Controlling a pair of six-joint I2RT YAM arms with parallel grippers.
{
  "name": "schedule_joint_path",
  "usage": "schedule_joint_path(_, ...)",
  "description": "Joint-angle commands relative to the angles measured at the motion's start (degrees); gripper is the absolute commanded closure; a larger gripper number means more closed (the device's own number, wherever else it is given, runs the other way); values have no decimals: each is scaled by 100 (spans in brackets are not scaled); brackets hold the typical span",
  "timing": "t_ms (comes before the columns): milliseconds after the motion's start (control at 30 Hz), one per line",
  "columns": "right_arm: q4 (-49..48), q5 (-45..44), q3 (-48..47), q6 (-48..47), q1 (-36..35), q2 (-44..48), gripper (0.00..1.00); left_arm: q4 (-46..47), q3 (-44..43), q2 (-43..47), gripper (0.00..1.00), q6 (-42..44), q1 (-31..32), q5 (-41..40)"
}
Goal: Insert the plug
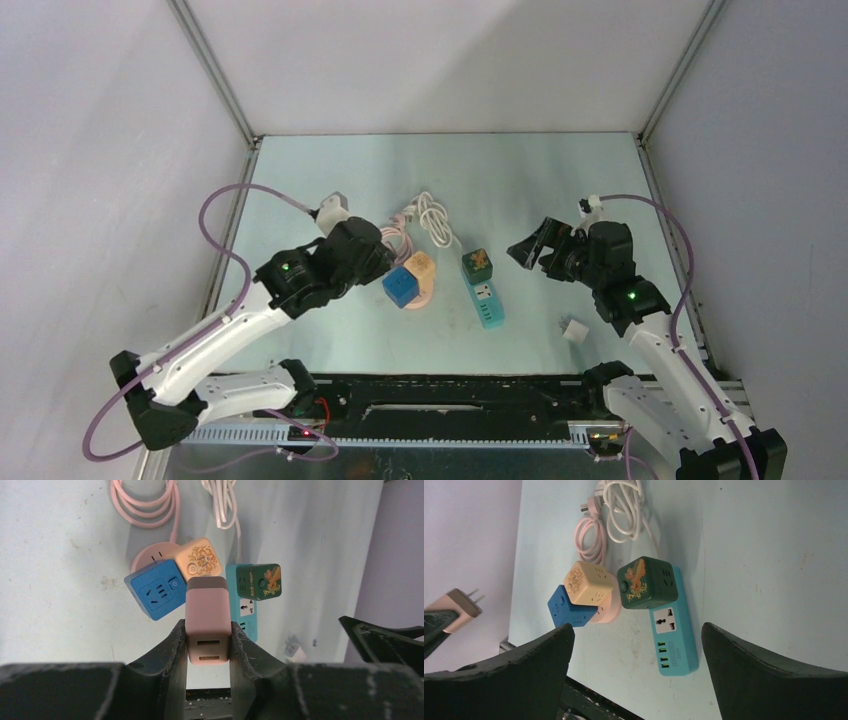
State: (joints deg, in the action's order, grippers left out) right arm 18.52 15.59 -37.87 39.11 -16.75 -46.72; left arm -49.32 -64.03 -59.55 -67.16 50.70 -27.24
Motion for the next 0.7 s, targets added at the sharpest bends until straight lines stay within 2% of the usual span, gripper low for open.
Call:
schedule_joint_path(0,141,-140,-28,-369,-15,-37,0,246,271,407,100,-280,-378,171)
schedule_joint_path(100,124,-143,-35,-509,-20,-200,0,336,537,458,100,-110,-722,595)
schedule_joint_path(233,21,-21,-37,-605,-103,-454,1,74,466,59,100,236,-1026,1205)
schedule_joint_path(367,6,-63,-253,-755,-354,-867,1,-681,49,-467,100,380,-1055,1149)
schedule_joint_path(500,151,-350,-862,-1087,-938,-1487,1,-1470,-344,-919,100,245,-1114,1009)
schedule_joint_path(667,181,-284,-1824,-1511,-1526,-2503,1,-1681,-428,-1081,100,249,-1120,1080)
